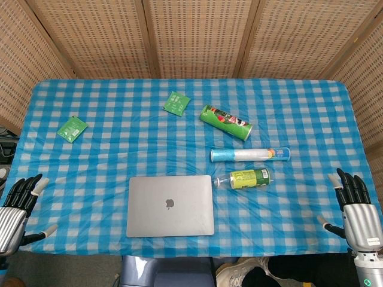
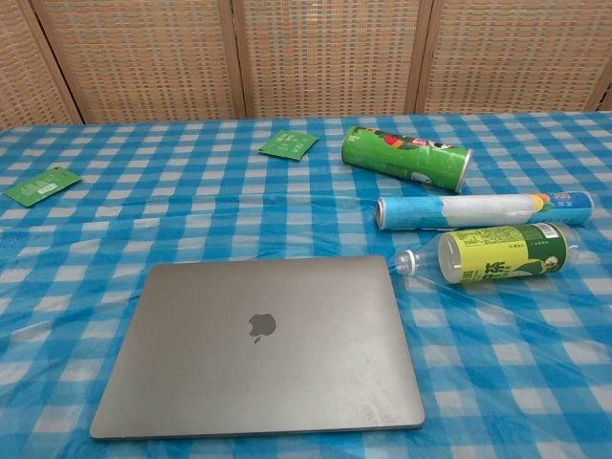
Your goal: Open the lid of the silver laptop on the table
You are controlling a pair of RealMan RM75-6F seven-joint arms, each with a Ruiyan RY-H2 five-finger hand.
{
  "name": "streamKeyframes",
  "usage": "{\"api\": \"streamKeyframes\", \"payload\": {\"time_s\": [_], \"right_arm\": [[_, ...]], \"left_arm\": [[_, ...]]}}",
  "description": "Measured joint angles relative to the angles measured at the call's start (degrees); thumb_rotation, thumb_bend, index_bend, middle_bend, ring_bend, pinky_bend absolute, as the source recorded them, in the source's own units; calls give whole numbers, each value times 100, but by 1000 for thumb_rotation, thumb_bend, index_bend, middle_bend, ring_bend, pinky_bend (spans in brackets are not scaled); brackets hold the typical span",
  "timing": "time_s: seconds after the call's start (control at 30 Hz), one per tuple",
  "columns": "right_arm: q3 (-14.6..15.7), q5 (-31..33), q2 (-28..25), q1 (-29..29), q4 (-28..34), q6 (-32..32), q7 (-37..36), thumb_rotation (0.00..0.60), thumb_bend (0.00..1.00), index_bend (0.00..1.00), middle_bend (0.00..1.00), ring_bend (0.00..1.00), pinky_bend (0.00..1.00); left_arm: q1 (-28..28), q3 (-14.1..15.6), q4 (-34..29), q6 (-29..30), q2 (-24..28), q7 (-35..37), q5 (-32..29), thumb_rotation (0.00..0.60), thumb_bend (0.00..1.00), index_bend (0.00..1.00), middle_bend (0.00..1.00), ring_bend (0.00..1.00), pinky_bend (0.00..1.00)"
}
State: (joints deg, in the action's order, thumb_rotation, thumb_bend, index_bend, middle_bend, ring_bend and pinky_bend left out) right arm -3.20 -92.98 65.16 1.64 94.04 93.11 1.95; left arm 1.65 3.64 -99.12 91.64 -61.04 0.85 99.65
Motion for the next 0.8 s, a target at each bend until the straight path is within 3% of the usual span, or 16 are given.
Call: {"api": "streamKeyframes", "payload": {"time_s": [0.27,0.47,0.8], "right_arm": [[-6,34,6,24,5,-70,19,600,0,81,0,0,0],[-44,118,-8,45,14,-124,-29,600,0,81,0,0,0],[-44,144,1,59,0,-173,-11,600,0,81,0,0,0]], "left_arm": [[149,20,22,-311,-99,-120,59,600,0,0,0,0,0],[652,92,52,-1102,-364,-316,469,600,0,0,0,0,0],[1922,55,-102,-2893,-1680,-1240,1288,600,0,0,0,0,0]]}}
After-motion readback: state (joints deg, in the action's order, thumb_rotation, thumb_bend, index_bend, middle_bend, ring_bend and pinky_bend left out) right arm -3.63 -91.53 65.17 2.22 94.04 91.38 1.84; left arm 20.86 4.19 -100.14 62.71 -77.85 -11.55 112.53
